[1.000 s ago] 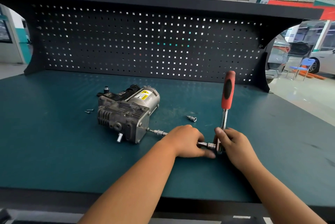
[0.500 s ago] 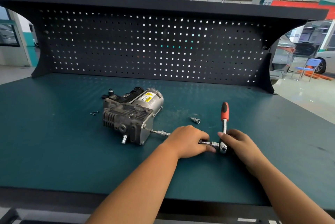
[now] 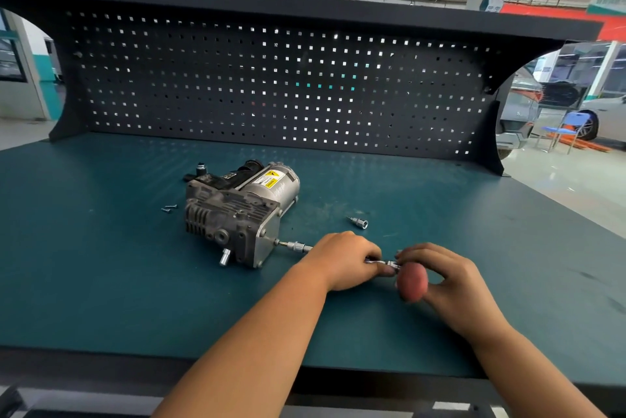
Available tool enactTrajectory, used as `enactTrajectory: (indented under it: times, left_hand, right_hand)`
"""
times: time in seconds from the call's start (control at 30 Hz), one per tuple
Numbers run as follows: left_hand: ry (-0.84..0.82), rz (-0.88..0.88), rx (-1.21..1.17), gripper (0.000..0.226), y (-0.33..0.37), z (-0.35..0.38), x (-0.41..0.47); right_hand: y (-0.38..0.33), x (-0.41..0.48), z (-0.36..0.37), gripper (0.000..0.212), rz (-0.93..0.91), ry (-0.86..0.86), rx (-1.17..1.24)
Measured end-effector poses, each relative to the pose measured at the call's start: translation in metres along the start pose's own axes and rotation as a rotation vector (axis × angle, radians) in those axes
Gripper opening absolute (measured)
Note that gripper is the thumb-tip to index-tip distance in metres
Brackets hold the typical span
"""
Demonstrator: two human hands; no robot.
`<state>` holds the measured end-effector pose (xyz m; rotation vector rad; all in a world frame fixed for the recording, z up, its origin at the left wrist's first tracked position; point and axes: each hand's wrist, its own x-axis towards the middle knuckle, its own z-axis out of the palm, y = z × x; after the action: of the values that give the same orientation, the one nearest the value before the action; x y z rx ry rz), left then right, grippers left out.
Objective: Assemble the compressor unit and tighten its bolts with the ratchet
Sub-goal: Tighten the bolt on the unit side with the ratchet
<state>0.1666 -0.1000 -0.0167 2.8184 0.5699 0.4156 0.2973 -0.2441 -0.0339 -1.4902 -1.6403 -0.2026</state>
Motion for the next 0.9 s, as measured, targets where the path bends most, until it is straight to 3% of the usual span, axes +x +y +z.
enactTrajectory:
  times: [0.1, 0.2, 0.37, 0.43, 0.57, 0.67, 0.73, 0.8, 0.9]
  left_hand:
    - [0.027, -0.025, 0.025, 0.043, -0.001, 0.002, -0.003]
    - [0.042, -0.043, -0.042, 0.043, -0.001, 0.003, -0.004]
    - [0.028, -0.027, -0.045, 0.038, -0.001, 0.003, -0.003]
    - [0.008, -0.027, -0.01, 0.04, -0.001, 0.004, -0.002]
    - [0.005, -0.034, -0.005, 0.042, -0.001, 0.006, 0.0]
    - [0.01, -0.035, -0.027, 0.04, -0.001, 0.006, 0.002]
    - [0.023, -0.033, -0.043, 0.038, -0.003, 0.005, 0.003]
    - [0.041, -0.032, -0.036, 0.04, -0.005, 0.006, 0.001]
    - [0.051, -0.044, -0.029, 0.043, -0.006, 0.006, -0.002]
  right_hand:
    - [-0.003, 0.002, 0.003, 0.019, 0.185, 0.074, 0.095]
    - [-0.003, 0.012, 0.01, 0.025, 0.422, 0.164, 0.181]
    - [0.003, 0.023, 0.015, 0.008, 0.603, 0.119, 0.186]
    - [0.002, 0.022, 0.015, 0.006, 0.593, 0.098, 0.185]
    - [-0.001, 0.013, 0.005, 0.026, 0.386, 0.056, 0.319]
    - [-0.004, 0.004, 0.0, 0.036, 0.136, -0.043, 0.128]
    - [-0.005, 0.001, 0.003, 0.028, 0.016, -0.089, -0.007]
    - [-0.005, 0.002, 0.005, 0.018, 0.068, -0.023, 0.006]
    - [-0.006, 0.014, 0.014, 0.01, 0.363, 0.1, 0.119]
